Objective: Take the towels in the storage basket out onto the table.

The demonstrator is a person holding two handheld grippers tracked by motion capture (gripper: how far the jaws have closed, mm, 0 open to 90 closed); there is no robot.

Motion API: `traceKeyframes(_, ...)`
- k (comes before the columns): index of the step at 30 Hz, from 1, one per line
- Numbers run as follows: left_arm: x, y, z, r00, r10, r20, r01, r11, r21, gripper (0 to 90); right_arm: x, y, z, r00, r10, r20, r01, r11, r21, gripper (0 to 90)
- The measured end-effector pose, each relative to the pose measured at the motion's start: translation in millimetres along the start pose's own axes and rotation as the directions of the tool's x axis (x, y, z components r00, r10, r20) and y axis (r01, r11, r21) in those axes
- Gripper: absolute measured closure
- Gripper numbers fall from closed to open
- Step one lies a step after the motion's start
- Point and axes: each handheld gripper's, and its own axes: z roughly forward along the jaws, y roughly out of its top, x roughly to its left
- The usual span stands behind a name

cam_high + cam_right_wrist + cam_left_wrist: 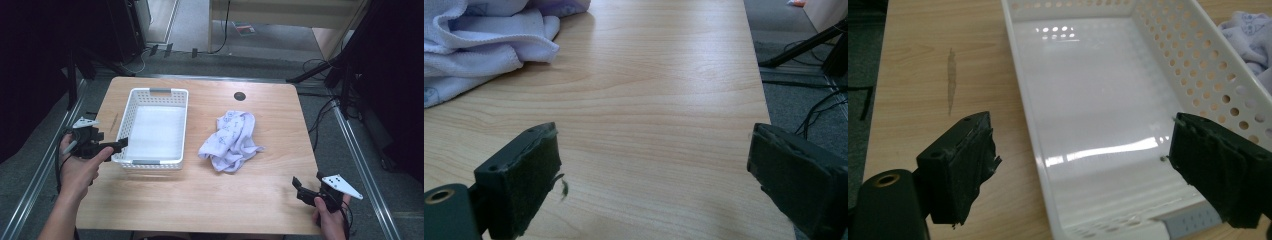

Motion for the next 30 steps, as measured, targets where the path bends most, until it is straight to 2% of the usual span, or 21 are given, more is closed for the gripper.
traceKeyframes(4, 14.4, -17.6, -7.1, 0.9984, -0.038, 0.041, 0.039, 0.9989, -0.025, 0.0, 0.4, 0.1, 0.3, 1.0000, -0.002, 0.001, 0.002, 1.000, -0.001, 6.8)
traceKeyframes(8, 25.2, -33.2, -13.8, 0.9977, -0.059, 0.032, 0.061, 0.9966, -0.055, 0.0, 0.6, 0.1, 0.7, 1.0000, -0.004, 0.000, 0.004, 1.000, 0.001, 6.8)
traceKeyframes(12, 37.1, -53.4, -18.1, 0.9962, -0.085, 0.019, 0.086, 0.9903, -0.109, 0.0, 0.7, 0.1, 0.4, 1.0000, 0.001, 0.006, -0.001, 1.000, 0.001, 6.8)
traceKeyframes(14, 43.8, -65.3, -19.4, 0.9946, -0.103, 0.007, 0.103, 0.9838, -0.147, 0.0, 0.4, 0.0, 0.1, 1.0000, 0.000, 0.009, 0.000, 1.000, -0.001, 6.8)
traceKeyframes(16, 51.0, -77.5, -19.6, 0.9915, -0.128, 0.025, 0.130, 0.9748, -0.181, 0.0, 0.5, 0.1, 0.4, 1.0000, 0.000, 0.010, 0.000, 1.000, -0.001, 6.8)
traceKeyframes(18, 55.9, -89.3, -18.8, 0.9890, -0.146, 0.024, 0.147, 0.9660, -0.213, 0.0, 0.7, 0.1, 0.4, 0.9999, 0.003, 0.011, -0.003, 1.000, 0.000, 6.8)
traceKeyframes(23, 63.9, -113.3, -16.4, 0.9900, -0.141, -0.008, 0.134, 0.9574, -0.256, 0.0, -0.1, 0.0, 0.1, 0.9999, 0.011, 0.013, -0.011, 1.000, -0.001, 6.8)
traceKeyframes(25, 68.5, -119.6, -15.4, 0.9870, -0.160, -0.002, 0.154, 0.9509, -0.268, 0.0, -0.3, 0.1, 0.3, 0.9998, 0.014, 0.013, -0.014, 1.000, 0.000, 6.8)
traceKeyframes(29, 75.2, -129.9, -9.4, 0.9852, -0.167, -0.039, 0.152, 0.9561, -0.251, 0.0, -0.4, 0.1, 0.3, 0.9998, 0.014, 0.013, -0.014, 1.000, 0.001, 6.8)
traceKeyframes(30, 76.7, -132.3, -7.2, 0.9830, -0.179, -0.041, 0.163, 0.9550, -0.248, 0.0, -0.5, 0.1, 0.3, 0.9998, 0.015, 0.013, -0.015, 1.000, 0.000, 6.8)
